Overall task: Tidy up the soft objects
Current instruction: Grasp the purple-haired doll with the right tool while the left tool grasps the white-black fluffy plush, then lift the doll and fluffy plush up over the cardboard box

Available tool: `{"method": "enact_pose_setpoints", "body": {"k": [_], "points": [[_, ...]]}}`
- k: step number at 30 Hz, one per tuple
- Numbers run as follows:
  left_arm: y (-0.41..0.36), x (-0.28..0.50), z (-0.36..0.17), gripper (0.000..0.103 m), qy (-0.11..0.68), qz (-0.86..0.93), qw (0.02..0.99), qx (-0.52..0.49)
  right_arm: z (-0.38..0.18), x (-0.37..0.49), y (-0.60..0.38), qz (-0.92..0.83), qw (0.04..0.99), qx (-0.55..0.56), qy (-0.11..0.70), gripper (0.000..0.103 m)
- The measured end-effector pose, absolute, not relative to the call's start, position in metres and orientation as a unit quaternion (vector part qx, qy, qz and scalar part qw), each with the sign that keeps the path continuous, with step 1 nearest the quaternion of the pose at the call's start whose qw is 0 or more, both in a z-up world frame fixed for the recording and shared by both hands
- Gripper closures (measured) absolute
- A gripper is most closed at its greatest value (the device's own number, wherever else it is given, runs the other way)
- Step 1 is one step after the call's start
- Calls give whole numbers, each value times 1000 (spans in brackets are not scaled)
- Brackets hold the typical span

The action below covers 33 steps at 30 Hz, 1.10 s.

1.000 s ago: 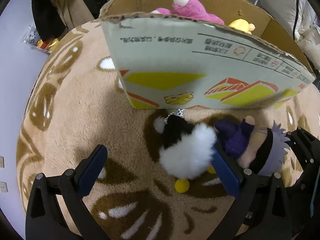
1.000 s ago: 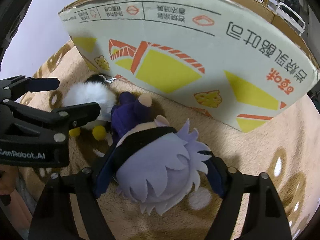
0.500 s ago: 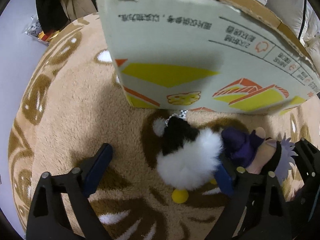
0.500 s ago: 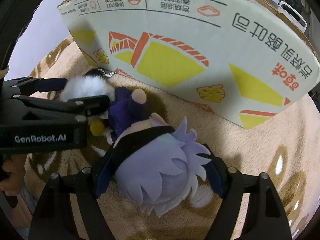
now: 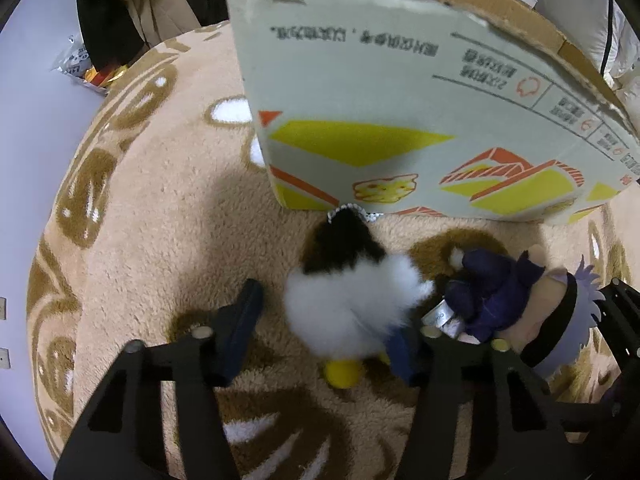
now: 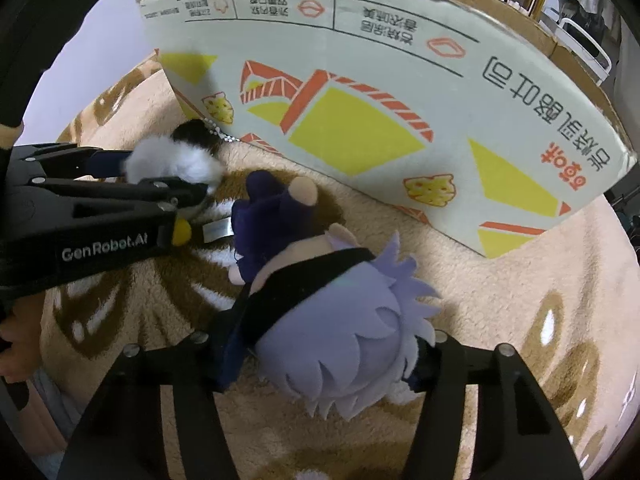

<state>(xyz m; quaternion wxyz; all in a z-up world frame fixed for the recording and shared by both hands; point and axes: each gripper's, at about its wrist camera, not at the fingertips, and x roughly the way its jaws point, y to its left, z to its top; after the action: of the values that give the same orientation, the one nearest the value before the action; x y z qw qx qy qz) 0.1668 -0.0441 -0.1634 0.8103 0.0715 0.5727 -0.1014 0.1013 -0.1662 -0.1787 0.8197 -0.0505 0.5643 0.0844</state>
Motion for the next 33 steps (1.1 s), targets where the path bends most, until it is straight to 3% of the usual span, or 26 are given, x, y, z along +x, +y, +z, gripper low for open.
{"method": "enact_pose_setpoints", "body": {"k": [5,12,33], "points": [[-36,159,-158,77,558,-103,820,72,-177,98,-171,75,823,-34,563,40],[-23,153,-150,90,553,-113,825,43,-172,96,-187,44,829,-9,558,40],[-18,108,-101,93,495,-181,850,-4,-122,69,-210,18,872,47,487,40]]}}
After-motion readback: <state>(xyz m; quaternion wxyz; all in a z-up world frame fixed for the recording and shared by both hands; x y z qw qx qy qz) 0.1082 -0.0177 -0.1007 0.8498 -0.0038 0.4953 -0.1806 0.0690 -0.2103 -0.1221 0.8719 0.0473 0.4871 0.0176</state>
